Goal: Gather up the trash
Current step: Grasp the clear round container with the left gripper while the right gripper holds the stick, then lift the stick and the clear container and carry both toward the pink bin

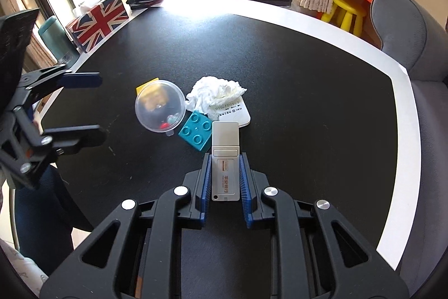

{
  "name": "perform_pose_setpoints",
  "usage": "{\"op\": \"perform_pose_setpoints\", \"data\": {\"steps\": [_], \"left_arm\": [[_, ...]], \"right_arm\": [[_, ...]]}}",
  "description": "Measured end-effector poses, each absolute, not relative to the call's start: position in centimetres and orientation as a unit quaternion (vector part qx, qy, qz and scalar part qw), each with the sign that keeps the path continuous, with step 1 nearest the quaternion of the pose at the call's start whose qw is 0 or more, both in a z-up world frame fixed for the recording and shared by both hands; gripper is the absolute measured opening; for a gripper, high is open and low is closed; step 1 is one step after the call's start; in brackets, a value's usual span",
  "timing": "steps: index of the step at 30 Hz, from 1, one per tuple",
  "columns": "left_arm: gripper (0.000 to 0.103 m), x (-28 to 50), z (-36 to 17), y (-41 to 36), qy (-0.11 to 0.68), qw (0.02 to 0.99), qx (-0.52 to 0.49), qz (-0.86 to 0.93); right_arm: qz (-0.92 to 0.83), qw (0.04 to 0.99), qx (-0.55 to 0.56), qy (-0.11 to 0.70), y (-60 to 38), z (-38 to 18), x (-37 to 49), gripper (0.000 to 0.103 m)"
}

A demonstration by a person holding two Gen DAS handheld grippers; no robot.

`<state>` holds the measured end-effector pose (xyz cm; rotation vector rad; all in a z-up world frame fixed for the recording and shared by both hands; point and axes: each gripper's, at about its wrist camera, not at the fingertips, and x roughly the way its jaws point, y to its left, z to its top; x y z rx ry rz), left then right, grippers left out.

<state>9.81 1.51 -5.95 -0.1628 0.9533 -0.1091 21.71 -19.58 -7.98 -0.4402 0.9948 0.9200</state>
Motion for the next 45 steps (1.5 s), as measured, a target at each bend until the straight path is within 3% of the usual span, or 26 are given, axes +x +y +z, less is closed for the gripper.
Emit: {"op": "perform_pose_setpoints", "data": {"steps": [12, 14, 22, 25, 31, 36, 38, 40, 45], "left_arm": [[0.094, 11.2, -8.7, 2.0, 0.478, 0.866, -0.137, -0.054], [0.082, 11.3, -9.2, 2.1, 0.481, 0.862, -0.148, -0.057], [0.058, 11.7, -10.3, 2.1, 0.487, 0.853, -0.178, -0.066], [0.055, 11.8, -10.5, 1.9, 0.485, 0.853, -0.183, -0.067], [0.037, 12.4, -10.7, 1.7, 0.485, 0.852, -0.185, -0.068], [0.031, 12.5, -10.5, 1.8, 0.480, 0.854, -0.190, -0.069], [0.025, 12.5, -10.3, 1.7, 0.478, 0.855, -0.189, -0.071], [0.010, 12.5, -10.1, 1.7, 0.476, 0.856, -0.186, -0.071], [0.006, 12.4, -9.8, 1.7, 0.474, 0.859, -0.180, -0.075]], "right_arm": [[0.421, 0.765, -0.197, 0.446, -20.7, -7.4, 21.3, 0.019], [0.420, 0.766, -0.197, 0.446, -20.8, -7.4, 21.4, 0.019], [0.418, 0.766, -0.194, 0.448, -20.9, -7.7, 21.5, 0.019], [0.418, 0.766, -0.194, 0.449, -21.0, -7.8, 21.5, 0.019], [0.418, 0.766, -0.193, 0.448, -21.0, -7.8, 21.5, 0.019], [0.418, 0.765, -0.193, 0.449, -21.1, -8.0, 21.5, 0.019], [0.419, 0.766, -0.193, 0.449, -21.1, -8.0, 21.4, 0.019], [0.419, 0.766, -0.192, 0.448, -21.1, -7.9, 21.4, 0.019], [0.420, 0.767, -0.190, 0.446, -21.1, -7.9, 21.3, 0.019]]}}
